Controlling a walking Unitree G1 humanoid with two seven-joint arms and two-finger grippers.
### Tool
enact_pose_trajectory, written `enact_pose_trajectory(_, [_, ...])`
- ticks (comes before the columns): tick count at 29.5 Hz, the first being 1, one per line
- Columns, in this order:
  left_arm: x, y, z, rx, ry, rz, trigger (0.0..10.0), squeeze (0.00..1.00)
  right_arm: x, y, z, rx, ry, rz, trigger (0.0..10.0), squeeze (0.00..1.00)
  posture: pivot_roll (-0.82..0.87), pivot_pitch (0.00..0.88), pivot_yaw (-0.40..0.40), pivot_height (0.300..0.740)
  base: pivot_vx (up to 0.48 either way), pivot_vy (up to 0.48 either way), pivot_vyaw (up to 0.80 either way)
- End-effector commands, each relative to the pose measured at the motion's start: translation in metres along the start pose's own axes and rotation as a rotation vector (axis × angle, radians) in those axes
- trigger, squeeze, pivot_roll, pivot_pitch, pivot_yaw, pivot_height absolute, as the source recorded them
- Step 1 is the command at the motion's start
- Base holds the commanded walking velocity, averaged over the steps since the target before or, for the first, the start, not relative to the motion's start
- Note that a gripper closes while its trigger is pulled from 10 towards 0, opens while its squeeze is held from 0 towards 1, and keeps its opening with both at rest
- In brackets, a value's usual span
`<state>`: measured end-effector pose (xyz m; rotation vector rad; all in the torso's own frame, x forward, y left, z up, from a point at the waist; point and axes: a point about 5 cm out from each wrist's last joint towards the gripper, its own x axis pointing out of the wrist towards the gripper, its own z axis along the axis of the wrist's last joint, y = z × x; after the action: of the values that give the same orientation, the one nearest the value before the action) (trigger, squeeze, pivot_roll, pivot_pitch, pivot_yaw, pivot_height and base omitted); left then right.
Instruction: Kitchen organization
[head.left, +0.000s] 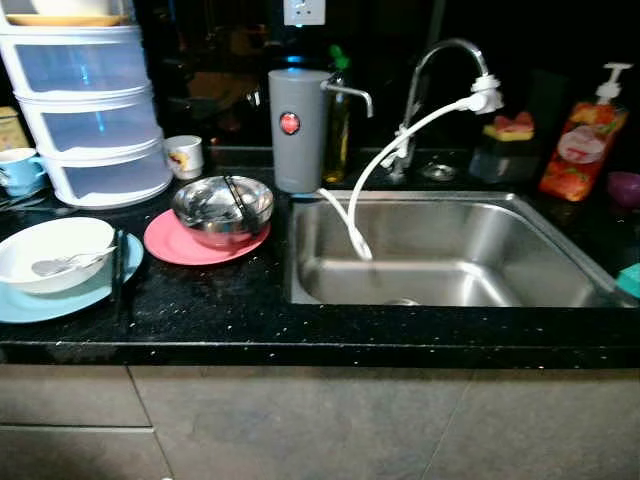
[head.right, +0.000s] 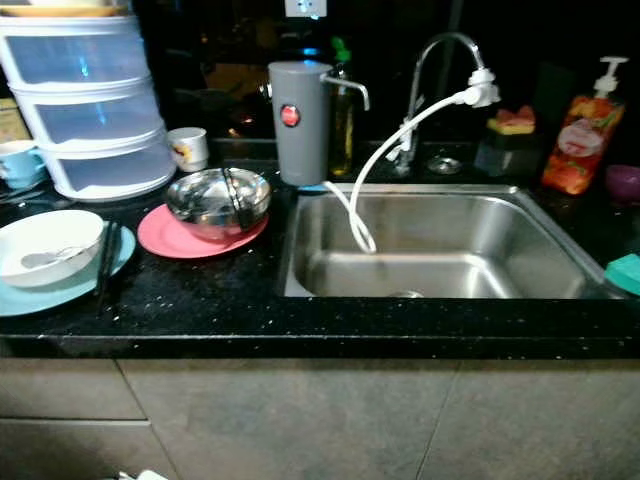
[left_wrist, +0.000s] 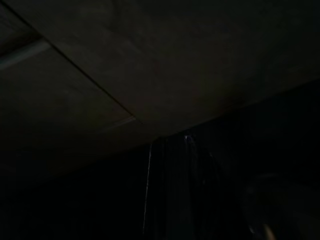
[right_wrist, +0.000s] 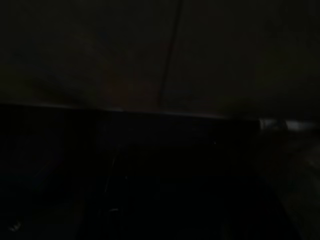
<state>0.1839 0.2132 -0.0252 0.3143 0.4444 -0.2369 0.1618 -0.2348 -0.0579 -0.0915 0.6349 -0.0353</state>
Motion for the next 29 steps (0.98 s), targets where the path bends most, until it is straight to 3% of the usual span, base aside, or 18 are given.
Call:
enact_pose_trajectory(1, [-0.005, 0.005, -0.003, 0.019, 0.012, 0.005, 10.0, 0.0, -0.001, 0.002, 0.005, 0.016, -0.033, 0.006, 10.0, 0.0, 0.01, 0.135, -0.049, 0.74, 0.0, 0.0, 0.0])
enact_pose_trajectory(8, [-0.016, 0.012, 0.037, 0.132, -0.134, -0.005, 10.0, 0.0, -0.013, 0.002, 0.041, -0.011, -0.225, 0.003, 10.0, 0.0, 0.02, 0.141, -0.045, 0.74, 0.0, 0.0, 0.0])
enact_pose_trajectory(11, [-0.018, 0.009, 0.054, 0.103, -0.189, -0.043, 10.0, 0.0, -0.018, 0.0, 0.056, -0.006, -0.288, -0.016, 10.0, 0.0, 0.02, 0.141, -0.044, 0.74, 0.0, 0.0, 0.0])
enact_pose_trajectory(14, [-0.022, 0.0, 0.076, -0.07, -0.226, -0.19, 10.0, 0.0, -0.027, 0.002, 0.076, 0.085, -0.363, 0.003, 10.0, 0.0, 0.02, 0.142, -0.044, 0.74, 0.0, 0.0, 0.0])
enact_pose_trajectory(19, [-0.031, -0.007, 0.096, -0.082, -0.264, -0.301, 10.0, 0.0, -0.042, 0.007, 0.088, 0.099, -0.393, 0.042, 10.0, 0.0, 0.02, 0.145, -0.044, 0.74, 0.0, 0.0, 0.0])
enact_pose_trajectory(21, [-0.039, -0.013, 0.103, -0.085, -0.263, -0.405, 10.0, 0.0, -0.056, 0.016, 0.092, 0.1, -0.397, 0.144, 10.0, 0.0, 0.02, 0.146, -0.044, 0.74, 0.0, 0.0, 0.0])
enact_pose_trajectory(24, [-0.042, -0.016, 0.106, -0.085, -0.26, -0.453, 10.0, 0.0, -0.062, 0.02, 0.094, 0.101, -0.393, 0.201, 10.0, 0.0, 0.02, 0.147, -0.044, 0.74, 0.0, 0.0, 0.0])
enact_pose_trajectory(27, [-0.049, -0.022, 0.123, -0.139, -0.273, -0.602, 10.0, 0.0, -0.083, 0.03, 0.1, 0.121, -0.371, 0.435, 10.0, 0.0, 0.01, 0.146, -0.044, 0.74, 0.0, 0.0, 0.0])
enact_pose_trajectory(29, [-0.051, -0.023, 0.13, -0.164, -0.278, -0.65, 10.0, 0.0, -0.087, 0.031, 0.104, 0.119, -0.365, 0.484, 10.0, 0.0, 0.0, 0.145, -0.041, 0.74, 0.0, 0.0, 0.0])
